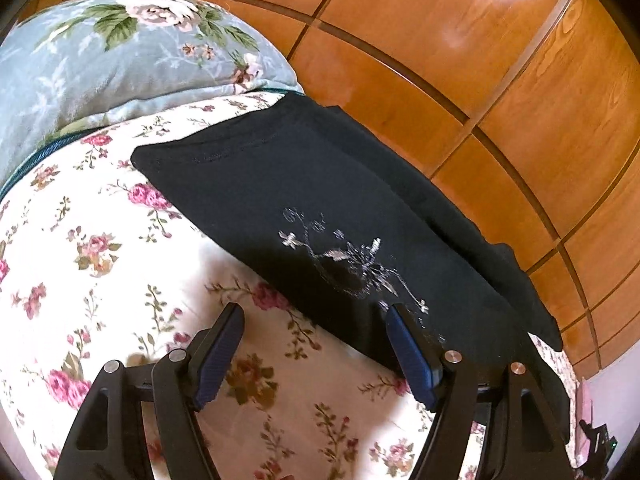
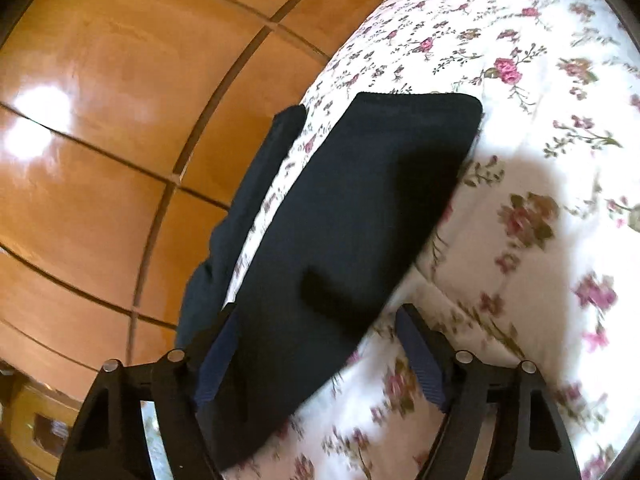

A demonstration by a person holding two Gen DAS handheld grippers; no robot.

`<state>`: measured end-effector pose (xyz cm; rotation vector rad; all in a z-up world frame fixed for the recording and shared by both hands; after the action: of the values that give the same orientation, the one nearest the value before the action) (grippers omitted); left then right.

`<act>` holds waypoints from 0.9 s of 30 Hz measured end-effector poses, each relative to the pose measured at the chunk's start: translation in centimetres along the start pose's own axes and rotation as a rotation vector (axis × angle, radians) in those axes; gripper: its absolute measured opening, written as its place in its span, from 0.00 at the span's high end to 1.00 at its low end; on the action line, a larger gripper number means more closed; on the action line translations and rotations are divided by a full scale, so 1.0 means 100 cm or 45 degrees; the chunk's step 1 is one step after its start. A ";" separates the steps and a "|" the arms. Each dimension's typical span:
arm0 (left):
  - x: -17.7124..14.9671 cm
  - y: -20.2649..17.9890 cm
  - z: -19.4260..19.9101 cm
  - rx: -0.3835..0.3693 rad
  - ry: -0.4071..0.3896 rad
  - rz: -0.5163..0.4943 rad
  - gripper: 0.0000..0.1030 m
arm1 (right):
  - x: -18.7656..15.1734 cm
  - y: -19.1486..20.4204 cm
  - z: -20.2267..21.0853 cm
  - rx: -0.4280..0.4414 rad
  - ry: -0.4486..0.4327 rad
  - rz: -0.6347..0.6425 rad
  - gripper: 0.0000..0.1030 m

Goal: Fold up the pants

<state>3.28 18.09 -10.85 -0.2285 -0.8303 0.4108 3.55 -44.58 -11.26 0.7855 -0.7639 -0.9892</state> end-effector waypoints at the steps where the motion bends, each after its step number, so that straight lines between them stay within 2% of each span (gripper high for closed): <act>1: 0.000 0.001 0.000 0.006 -0.007 -0.007 0.28 | 0.002 0.000 -0.002 0.016 -0.016 -0.014 0.24; 5: 0.002 0.008 -0.003 0.000 -0.033 -0.011 0.28 | 0.012 0.001 -0.010 0.087 -0.024 -0.037 0.26; 7: 0.003 0.010 -0.003 -0.014 -0.053 -0.006 0.26 | 0.017 0.002 -0.017 0.158 0.014 -0.016 0.27; 8: 0.003 0.011 -0.005 -0.024 -0.060 -0.007 0.24 | 0.018 0.003 -0.019 0.158 0.023 -0.004 0.28; 10: 0.005 0.009 -0.007 -0.075 -0.077 -0.020 0.09 | 0.018 0.006 -0.022 0.175 0.032 0.027 0.28; 11: 0.006 0.008 -0.009 -0.113 -0.082 -0.027 0.04 | 0.017 0.008 -0.024 0.183 0.037 0.057 0.28; 12: 0.007 0.007 -0.010 -0.133 -0.074 -0.041 0.00 | 0.015 0.008 -0.026 0.180 0.042 0.082 0.29; 15: 0.011 0.003 -0.013 -0.118 -0.022 -0.069 0.00 | 0.007 0.015 -0.031 0.119 0.043 0.196 0.29; 18: 0.014 0.006 -0.012 -0.152 -0.050 -0.031 0.01 | 0.001 0.010 -0.026 0.062 0.016 0.278 0.32; 20: 0.019 0.011 -0.012 -0.175 -0.081 0.013 0.04 | 0.000 0.008 -0.027 0.012 -0.031 0.301 0.49; 22: 0.025 0.018 -0.016 -0.163 -0.087 0.041 0.22 | 0.006 -0.003 -0.029 -0.027 -0.069 0.244 0.90; 23: 0.028 0.022 -0.021 -0.156 -0.073 0.054 0.26 | 0.013 -0.016 -0.030 -0.018 -0.071 0.139 0.93; 25: 0.034 0.029 -0.028 -0.170 -0.063 0.084 0.41 | 0.020 -0.029 -0.025 0.086 -0.046 0.043 0.94; 26: 0.036 0.031 -0.032 -0.178 -0.050 0.097 0.45 | 0.020 -0.029 -0.025 0.082 -0.041 0.053 0.94; 27: 0.038 0.033 -0.036 -0.185 -0.040 0.105 0.54 | 0.018 -0.026 -0.026 0.054 -0.049 0.101 0.94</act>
<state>7.42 22.58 -11.83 -0.3931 -0.8851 0.4325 5.25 -46.49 -14.39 0.7688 -0.8456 -0.9219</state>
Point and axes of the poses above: each gripper's, at about its wrist camera, not at the fingertips, and z roughly against the way its jaws point, y to its left, x to its top, the point moved 3 cm from there along -z, roughly the way its jaws point, and after that the axes turned 11 degrees about -z, right-handed, at the moved point
